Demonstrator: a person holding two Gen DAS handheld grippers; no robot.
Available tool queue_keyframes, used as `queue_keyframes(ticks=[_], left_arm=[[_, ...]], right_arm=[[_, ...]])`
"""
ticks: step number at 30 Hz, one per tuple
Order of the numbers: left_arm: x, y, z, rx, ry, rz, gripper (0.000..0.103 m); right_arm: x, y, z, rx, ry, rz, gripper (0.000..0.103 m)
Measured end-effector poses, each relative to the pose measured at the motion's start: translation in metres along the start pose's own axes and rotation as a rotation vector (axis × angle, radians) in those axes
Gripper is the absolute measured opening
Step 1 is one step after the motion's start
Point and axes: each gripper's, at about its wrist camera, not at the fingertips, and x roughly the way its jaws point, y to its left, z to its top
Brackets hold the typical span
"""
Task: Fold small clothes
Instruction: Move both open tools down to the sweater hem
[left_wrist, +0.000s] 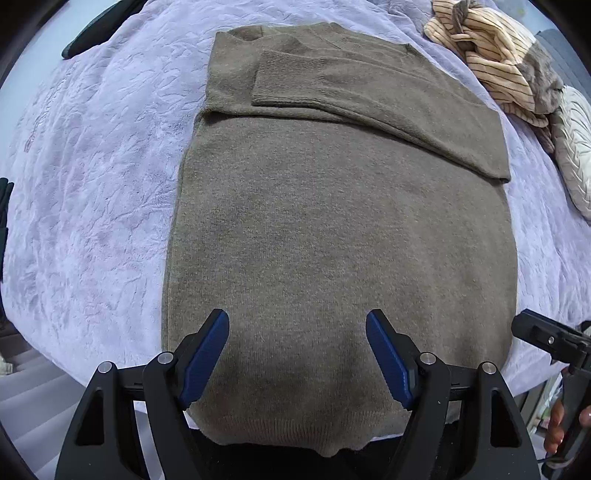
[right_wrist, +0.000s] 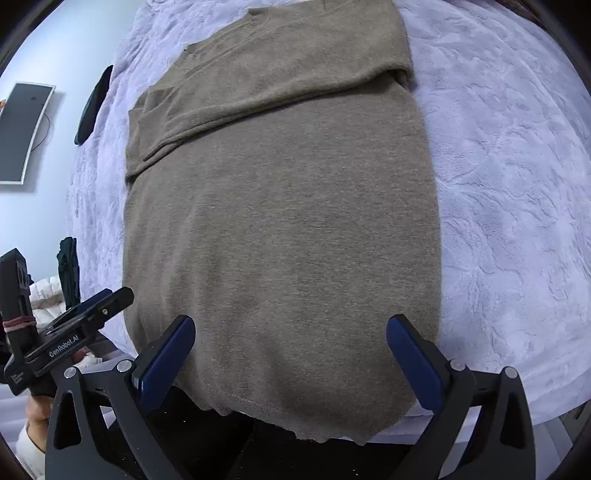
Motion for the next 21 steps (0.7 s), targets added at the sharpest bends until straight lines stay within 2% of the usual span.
queue_keyframes(ticks=[4, 13, 15, 21], left_arm=[[-0.004, -0.001, -0.009, 0.038, 0.0, -0.022, 0.077], [-0.009, 0.007, -0.04, 0.084, -0.026, -0.01, 0.077], [-0.008, 0.012, -0.05, 0.085, -0.023, -0.016, 0.077], [-0.006, 0.027, -0.076, 0.067, -0.021, -0.014, 0.077]], right_arm=[[-0.002, 0.008, -0.004, -0.011, -0.012, -0.006, 0.103], [0.001, 0.019, -0.028, -0.001, -0.034, -0.012, 0.103], [0.005, 0.019, -0.038, 0.005, -0.038, -0.036, 0.103], [0.005, 0.016, -0.071, 0.051, -0.049, -0.036, 0.103]])
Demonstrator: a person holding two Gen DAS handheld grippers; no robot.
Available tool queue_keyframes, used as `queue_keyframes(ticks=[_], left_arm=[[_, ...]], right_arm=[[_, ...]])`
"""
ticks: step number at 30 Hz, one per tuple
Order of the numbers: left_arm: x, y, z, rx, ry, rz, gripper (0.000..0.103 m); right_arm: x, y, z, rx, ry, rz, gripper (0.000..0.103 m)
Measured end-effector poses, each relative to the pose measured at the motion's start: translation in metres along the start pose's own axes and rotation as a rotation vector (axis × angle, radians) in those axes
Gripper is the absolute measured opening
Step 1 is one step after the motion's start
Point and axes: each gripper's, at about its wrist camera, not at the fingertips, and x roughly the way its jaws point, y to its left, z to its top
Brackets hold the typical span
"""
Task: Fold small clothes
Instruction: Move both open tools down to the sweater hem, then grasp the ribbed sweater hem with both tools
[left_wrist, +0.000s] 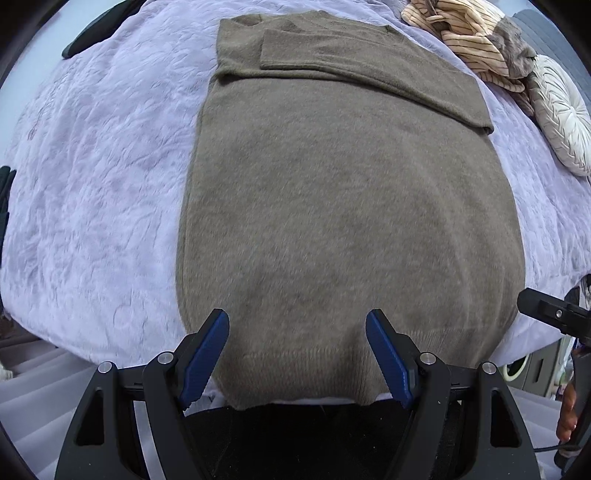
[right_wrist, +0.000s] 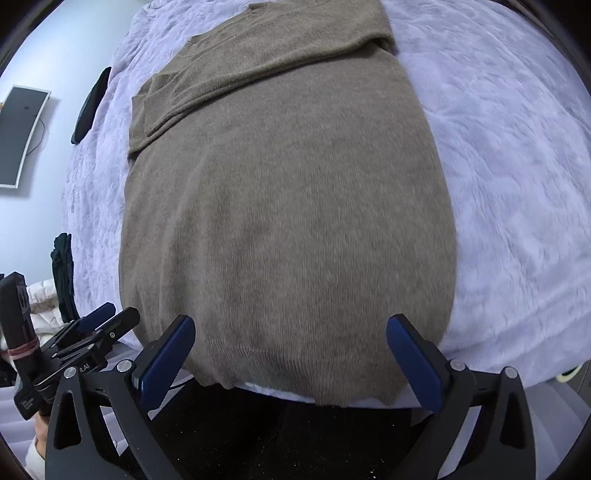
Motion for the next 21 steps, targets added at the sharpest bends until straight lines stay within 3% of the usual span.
queue_keyframes(ticks=[12, 21], left_arm=[[-0.001, 0.01, -0.038, 0.033, -0.014, 0.009, 0.077], [-0.002, 0.036, -0.046, 0.004, -0.032, -0.058, 0.077]], right_arm=[[-0.006, -0.009, -0.056, 0.059, -0.042, -0.011, 0.103], [-0.009, -0.021, -0.077, 0.117, -0.062, 0.002, 0.103]])
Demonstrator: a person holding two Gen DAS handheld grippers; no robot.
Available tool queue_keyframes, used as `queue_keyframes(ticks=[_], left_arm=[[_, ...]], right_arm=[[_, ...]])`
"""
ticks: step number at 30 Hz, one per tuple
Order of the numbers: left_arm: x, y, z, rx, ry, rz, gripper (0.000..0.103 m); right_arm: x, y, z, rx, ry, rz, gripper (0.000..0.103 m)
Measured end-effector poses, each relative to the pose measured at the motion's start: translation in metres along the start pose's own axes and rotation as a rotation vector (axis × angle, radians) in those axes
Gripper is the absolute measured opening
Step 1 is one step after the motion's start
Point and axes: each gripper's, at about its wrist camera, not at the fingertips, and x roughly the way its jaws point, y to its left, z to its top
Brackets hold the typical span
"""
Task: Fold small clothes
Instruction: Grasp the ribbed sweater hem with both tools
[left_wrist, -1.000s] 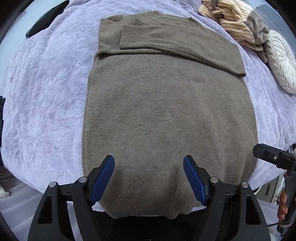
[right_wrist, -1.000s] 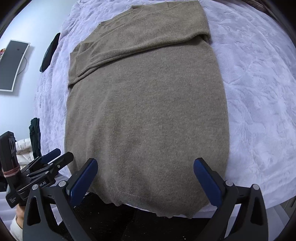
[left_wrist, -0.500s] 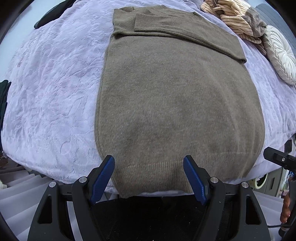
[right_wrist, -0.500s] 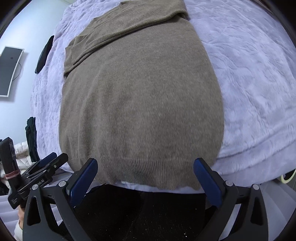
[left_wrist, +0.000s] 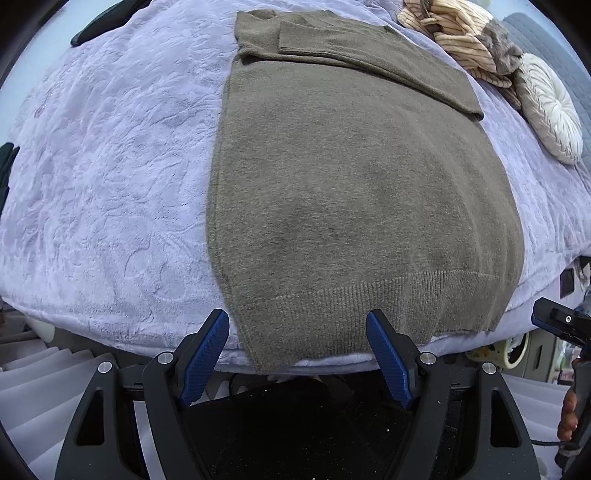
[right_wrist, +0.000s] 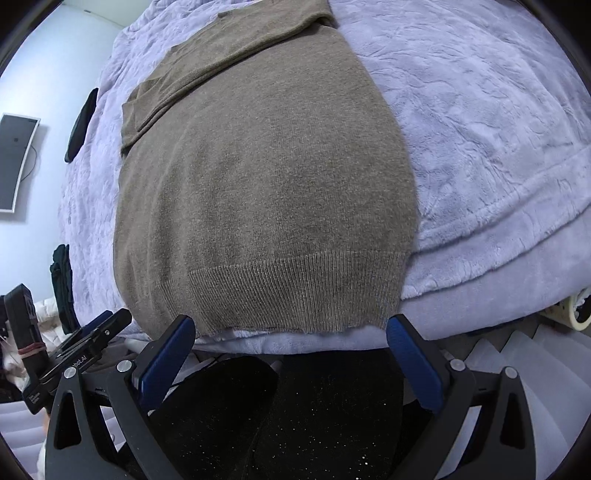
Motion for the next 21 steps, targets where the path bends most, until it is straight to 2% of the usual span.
queue_keyframes(ticks=[5, 8, 12, 19, 21], left_arm=[[0.008, 0.023, -0.005, -0.05, 0.022, -0.059, 0.077], [0.023, 0.035, -0.006, -0.087, 0.042, -0.135, 0.077], [0.044, 0.047, -0.002, -0.112, 0.055, -0.196, 0.077], [0.053, 0.057, 0.008, -0.127, 0.036, -0.314, 0.077], [0.053, 0.06, 0.007, -0.121, 0.038, -0.341, 0.077]], right_arm=[[0.006, -0.009, 0.003, 0.031, 0.026, 0.038, 0.103], [0.012, -0.018, 0.01, 0.034, 0.037, 0.05, 0.103], [0.011, -0.036, 0.024, 0.03, 0.011, 0.051, 0.103], [0.02, -0.075, 0.055, 0.089, -0.045, 0.125, 0.103], [0.032, -0.084, 0.057, 0.124, -0.013, 0.199, 0.101]])
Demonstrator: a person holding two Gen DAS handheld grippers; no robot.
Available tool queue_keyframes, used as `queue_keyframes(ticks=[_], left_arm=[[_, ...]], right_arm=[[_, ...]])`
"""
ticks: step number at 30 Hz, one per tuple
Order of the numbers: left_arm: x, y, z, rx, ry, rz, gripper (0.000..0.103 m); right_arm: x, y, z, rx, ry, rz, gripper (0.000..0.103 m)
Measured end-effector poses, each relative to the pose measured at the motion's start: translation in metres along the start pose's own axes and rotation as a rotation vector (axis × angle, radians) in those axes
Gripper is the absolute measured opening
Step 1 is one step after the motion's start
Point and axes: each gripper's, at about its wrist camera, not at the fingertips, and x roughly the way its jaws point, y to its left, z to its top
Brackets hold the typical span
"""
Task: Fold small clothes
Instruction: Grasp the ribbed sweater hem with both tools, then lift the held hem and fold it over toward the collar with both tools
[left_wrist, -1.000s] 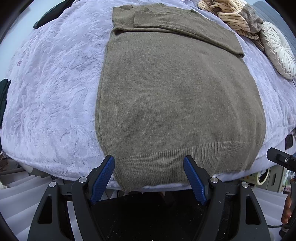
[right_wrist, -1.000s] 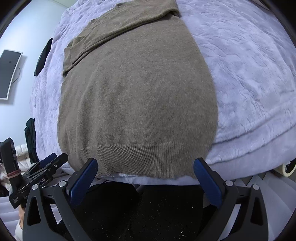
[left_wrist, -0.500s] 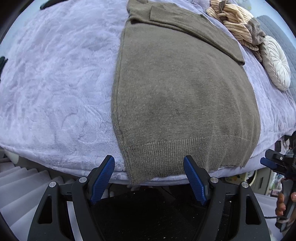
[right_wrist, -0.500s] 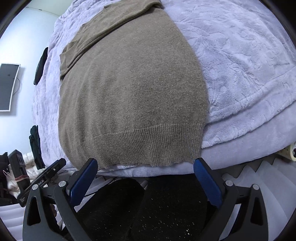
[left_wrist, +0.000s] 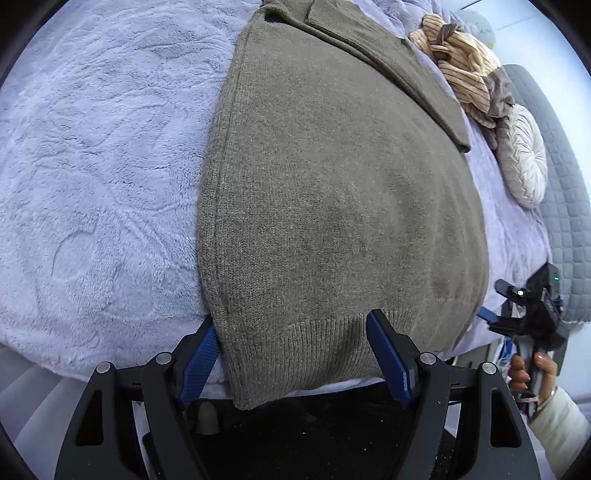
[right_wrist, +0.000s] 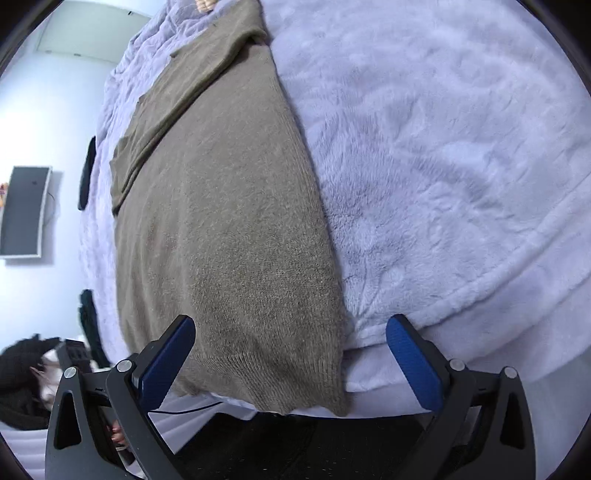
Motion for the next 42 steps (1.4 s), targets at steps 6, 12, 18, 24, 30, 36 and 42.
queue_keyframes(ticks=[6, 12, 18, 24, 30, 36, 42], left_arm=[[-0.004, 0.006, -0.003, -0.025, 0.022, -0.12, 0.077], [0.001, -0.001, 0.001, -0.039, 0.023, -0.132, 0.077], [0.003, 0.001, 0.005, -0.071, 0.026, -0.152, 0.03], [-0.002, -0.001, 0.01, -0.1, 0.019, -0.248, 0.013], [-0.022, -0.016, 0.027, -0.133, -0.03, -0.319, 0.013], [-0.045, -0.04, 0.065, -0.157, -0.121, -0.374, 0.013], [-0.067, -0.065, 0.115, -0.179, -0.242, -0.421, 0.013]], right_arm=[[0.029, -0.003, -0.022, 0.007, 0.149, 0.181, 0.087], [0.037, -0.004, -0.026, 0.049, 0.163, 0.234, 0.081], [0.033, -0.023, -0.029, 0.139, 0.151, 0.221, 0.02], [0.022, -0.02, -0.036, 0.169, 0.122, 0.322, 0.015], [0.01, -0.003, -0.025, 0.183, 0.119, 0.451, 0.015], [-0.006, 0.036, 0.014, 0.141, 0.104, 0.568, 0.015], [-0.032, 0.074, 0.07, 0.053, 0.083, 0.633, 0.015]])
